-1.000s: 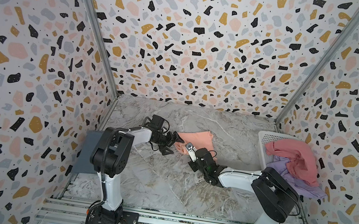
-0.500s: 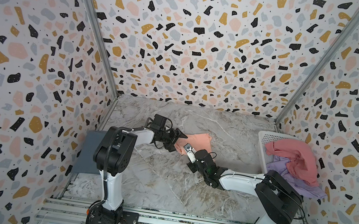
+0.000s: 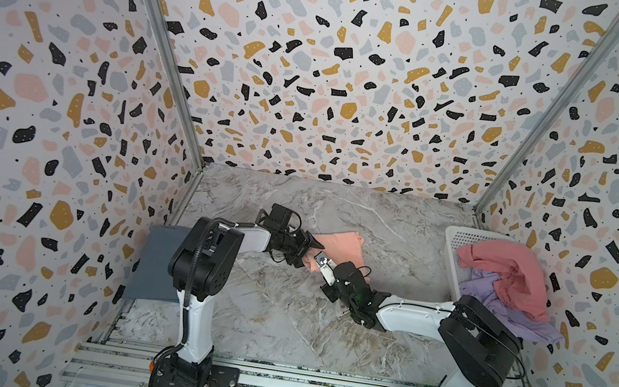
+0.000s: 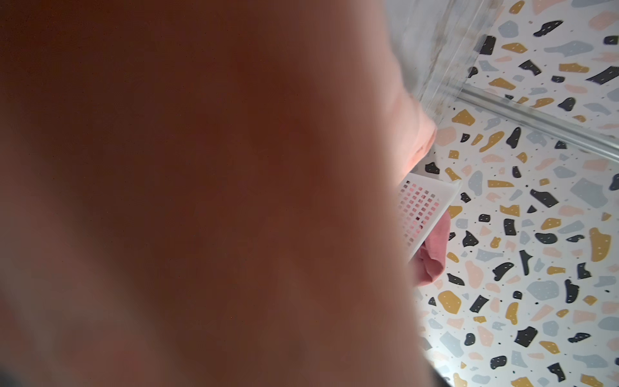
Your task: Fold and stack the t-shirts
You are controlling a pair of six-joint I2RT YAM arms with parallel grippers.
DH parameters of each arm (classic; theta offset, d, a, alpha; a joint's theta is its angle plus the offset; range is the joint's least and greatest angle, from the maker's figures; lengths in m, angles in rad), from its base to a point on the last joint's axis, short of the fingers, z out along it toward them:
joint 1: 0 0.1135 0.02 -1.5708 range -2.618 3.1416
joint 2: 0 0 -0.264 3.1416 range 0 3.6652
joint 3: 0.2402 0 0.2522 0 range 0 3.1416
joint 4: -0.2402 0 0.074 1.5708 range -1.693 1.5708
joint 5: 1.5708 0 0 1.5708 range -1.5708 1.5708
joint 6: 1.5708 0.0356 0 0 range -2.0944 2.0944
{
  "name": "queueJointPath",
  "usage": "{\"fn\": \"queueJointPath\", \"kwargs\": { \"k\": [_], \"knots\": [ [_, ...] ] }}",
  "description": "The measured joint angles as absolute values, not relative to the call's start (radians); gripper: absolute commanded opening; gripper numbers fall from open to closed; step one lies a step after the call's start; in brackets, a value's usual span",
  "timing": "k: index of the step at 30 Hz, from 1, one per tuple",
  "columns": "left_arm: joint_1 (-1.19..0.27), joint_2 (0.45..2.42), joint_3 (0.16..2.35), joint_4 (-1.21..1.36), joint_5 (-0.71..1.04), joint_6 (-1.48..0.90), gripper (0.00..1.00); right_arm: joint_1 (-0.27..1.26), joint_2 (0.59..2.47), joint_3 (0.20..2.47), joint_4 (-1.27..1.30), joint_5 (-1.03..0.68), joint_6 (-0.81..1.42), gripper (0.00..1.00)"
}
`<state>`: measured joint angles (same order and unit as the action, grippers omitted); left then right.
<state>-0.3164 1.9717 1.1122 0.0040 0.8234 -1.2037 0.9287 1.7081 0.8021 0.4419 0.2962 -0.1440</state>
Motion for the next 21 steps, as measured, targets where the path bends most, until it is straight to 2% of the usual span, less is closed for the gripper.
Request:
{"fn": "queueJointPath", "kwargs": {
  "k": [1, 3, 5, 7, 8, 11, 13, 15, 16, 17, 18, 21],
  "knots": [
    [-0.316, 1.968, 1.104, -0.001, 0.823, -1.193, 0.74, 0.928, 1.708, 0.802, 0.442, 0.297, -0.140, 0.13],
    [-0.316, 1.958, 1.090, -0.013, 0.826, -1.173, 0.78, 0.926, 1.708, 0.802, 0.442, 0.296, -0.136, 0.13],
    [-0.316, 1.956, 1.089, -0.035, 0.829, -1.153, 0.77, 0.925, 1.708, 0.802, 0.442, 0.296, -0.134, 0.13],
    [-0.316, 1.956, 1.089, -0.052, 0.830, -1.136, 0.71, 0.925, 1.708, 0.802, 0.441, 0.295, -0.131, 0.13],
    [-0.316, 1.956, 1.089, -0.054, 0.830, -1.132, 0.65, 0.923, 1.708, 0.802, 0.440, 0.295, -0.128, 0.13],
    [-0.316, 1.956, 1.089, -0.046, 0.828, -1.138, 0.32, 0.922, 1.708, 0.802, 0.436, 0.286, -0.118, 0.14],
    [-0.316, 1.956, 1.089, -0.038, 0.828, -1.145, 0.17, 0.921, 1.706, 0.802, 0.427, 0.276, -0.107, 0.17],
    [-0.316, 1.956, 1.093, -0.034, 0.827, -1.143, 0.06, 0.920, 1.697, 0.802, 0.418, 0.260, -0.089, 0.29],
    [-0.316, 1.956, 1.098, -0.040, 0.826, -1.135, 0.03, 0.920, 1.690, 0.802, 0.413, 0.250, -0.081, 0.39],
    [-0.314, 1.956, 1.114, -0.068, 0.822, -1.111, 0.00, 0.917, 1.679, 0.802, 0.409, 0.233, -0.072, 0.56],
    [-0.313, 1.958, 1.145, -0.117, 0.810, -1.069, 0.00, 0.913, 1.667, 0.803, 0.400, 0.213, -0.063, 0.65],
    [-0.302, 1.967, 1.288, -0.335, 0.733, -0.869, 0.00, 0.893, 1.626, 0.823, 0.336, 0.132, -0.042, 0.70]
  ]
}}
